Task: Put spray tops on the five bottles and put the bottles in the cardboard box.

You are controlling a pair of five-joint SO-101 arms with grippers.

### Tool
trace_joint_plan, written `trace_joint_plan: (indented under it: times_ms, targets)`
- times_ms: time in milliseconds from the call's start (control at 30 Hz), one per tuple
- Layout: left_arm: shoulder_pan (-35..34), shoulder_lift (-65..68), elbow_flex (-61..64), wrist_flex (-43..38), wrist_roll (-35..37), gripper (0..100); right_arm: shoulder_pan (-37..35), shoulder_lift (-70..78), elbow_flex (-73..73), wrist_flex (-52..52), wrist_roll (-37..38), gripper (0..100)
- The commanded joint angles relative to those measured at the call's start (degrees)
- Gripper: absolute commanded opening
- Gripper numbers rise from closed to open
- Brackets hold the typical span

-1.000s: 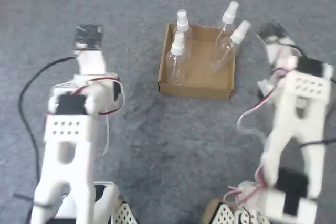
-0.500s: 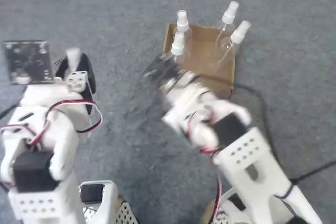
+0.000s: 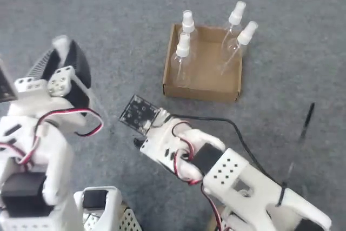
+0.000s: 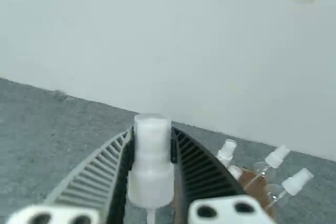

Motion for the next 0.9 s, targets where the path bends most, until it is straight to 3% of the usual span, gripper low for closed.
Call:
trace_joint_plan:
  times_ms: [0,233,867]
  targets:
    - [3.69,-0.44,-0.40,-3.08,1.41,1,-1.45,-7.25,3.08,-7.60,-0.70,0.7]
    - [5.10,-0.53,7.08,-9.05,1.32,1,-1.54,-14.90,12.57,-16.22,-0.79,0.6]
    - [9.32,-0.62,12.79,-9.93,1.23,1,-1.36,-17.63,14.07,-16.04,-0.79,0.6]
